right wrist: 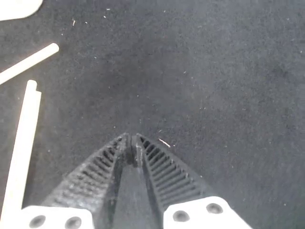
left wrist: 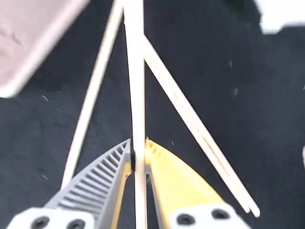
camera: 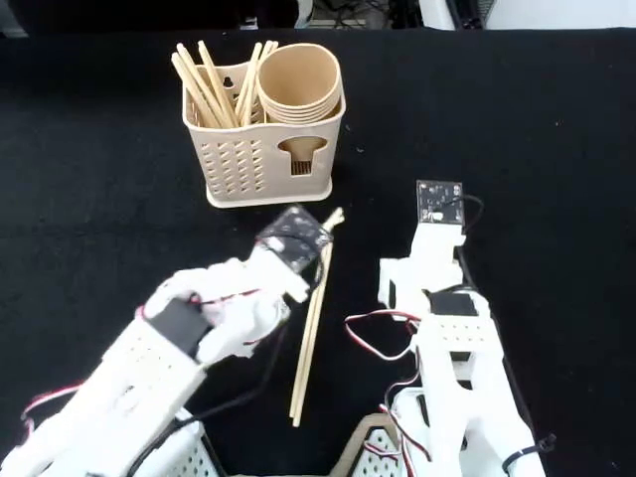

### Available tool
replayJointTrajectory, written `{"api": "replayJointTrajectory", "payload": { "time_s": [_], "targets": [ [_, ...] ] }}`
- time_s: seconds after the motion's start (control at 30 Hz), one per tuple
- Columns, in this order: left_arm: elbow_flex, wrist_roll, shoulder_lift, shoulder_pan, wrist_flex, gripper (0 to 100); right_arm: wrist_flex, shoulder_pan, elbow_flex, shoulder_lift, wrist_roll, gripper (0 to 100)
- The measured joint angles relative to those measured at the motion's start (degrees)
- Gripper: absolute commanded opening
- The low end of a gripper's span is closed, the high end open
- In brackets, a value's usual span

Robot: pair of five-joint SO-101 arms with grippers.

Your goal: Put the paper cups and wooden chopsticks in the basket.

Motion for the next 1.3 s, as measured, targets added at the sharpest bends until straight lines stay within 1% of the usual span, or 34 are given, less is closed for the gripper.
{"api": "replayJointTrajectory", "payload": {
  "time_s": [0.1,0.23,0.33,0.43,0.57,0.67,0.73,0.9,1.0,1.1,1.3],
  "targets": [
    [0.09,0.00,-8.26,-1.32,-0.97,3,0.00,0.00,0.00,0.00,0.00,1.5],
    [0.09,-0.18,-17.85,-6.07,-6.42,3,0.00,0.00,0.00,0.00,0.00,1.5],
    [0.09,-2.11,-22.95,-11.69,-14.07,3,0.00,0.00,0.00,0.00,0.00,1.5],
    [-0.35,-3.87,-24.88,-15.91,-23.03,3,0.00,0.00,0.00,0.00,0.00,1.5],
    [-2.02,-3.96,-23.82,-18.64,-35.43,3,0.00,0.00,0.00,0.00,0.00,1.5],
    [-2.20,-3.87,-19.87,-18.99,-45.71,3,0.00,0.00,0.00,0.00,0.00,1.5],
    [-2.29,-2.46,-16.35,-18.99,-52.92,3,0.00,0.00,0.00,0.00,0.00,1.5],
    [-2.55,1.41,-3.96,-19.16,-72.18,3,0.00,0.00,0.00,0.00,0.00,1.5],
    [-4.84,1.49,4.48,-19.25,-80.88,3,0.00,0.00,0.00,0.00,0.00,1.5],
    [-8.79,1.49,12.66,-19.25,-83.87,3,-0.88,-0.53,0.00,0.00,0.00,1.5],
    [-14.68,1.67,25.41,-19.78,-84.40,3,-1.05,-1.32,0.26,0.00,0.00,1.5]
  ]
}}
